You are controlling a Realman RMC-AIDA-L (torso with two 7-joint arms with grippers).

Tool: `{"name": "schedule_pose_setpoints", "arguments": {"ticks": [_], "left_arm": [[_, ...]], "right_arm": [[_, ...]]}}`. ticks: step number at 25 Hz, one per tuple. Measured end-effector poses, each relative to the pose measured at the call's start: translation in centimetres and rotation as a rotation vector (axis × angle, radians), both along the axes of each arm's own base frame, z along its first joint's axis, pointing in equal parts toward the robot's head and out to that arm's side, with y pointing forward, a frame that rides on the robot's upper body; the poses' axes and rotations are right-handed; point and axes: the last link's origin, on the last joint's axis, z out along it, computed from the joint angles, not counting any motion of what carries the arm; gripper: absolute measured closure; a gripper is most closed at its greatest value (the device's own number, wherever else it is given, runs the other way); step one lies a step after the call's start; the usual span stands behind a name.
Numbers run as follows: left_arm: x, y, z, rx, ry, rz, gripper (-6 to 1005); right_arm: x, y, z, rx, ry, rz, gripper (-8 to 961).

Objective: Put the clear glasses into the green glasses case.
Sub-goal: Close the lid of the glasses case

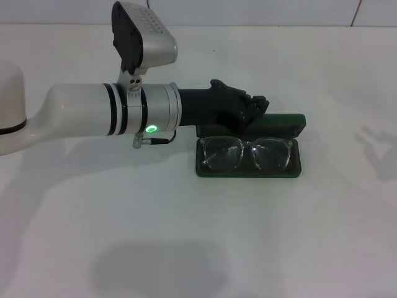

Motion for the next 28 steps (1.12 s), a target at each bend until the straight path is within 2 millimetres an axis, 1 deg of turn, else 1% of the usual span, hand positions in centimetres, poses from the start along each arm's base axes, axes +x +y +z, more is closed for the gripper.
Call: {"name": "schedule_pose_setpoints", "arguments": {"ticks": [18,28], "left_arm": [[-0.2,0.02,-0.14,0.011,0.007,0.005,937],[-0.97,0.16,0.17,0.052,-0.021,0.045,909]], "right_arm": [[0.06,-0.07,-0.31,-0.011,0.008,-0.004,787],[0.05,-0.09,-0.37,-0.014,0.009,-0.004,787]]}}
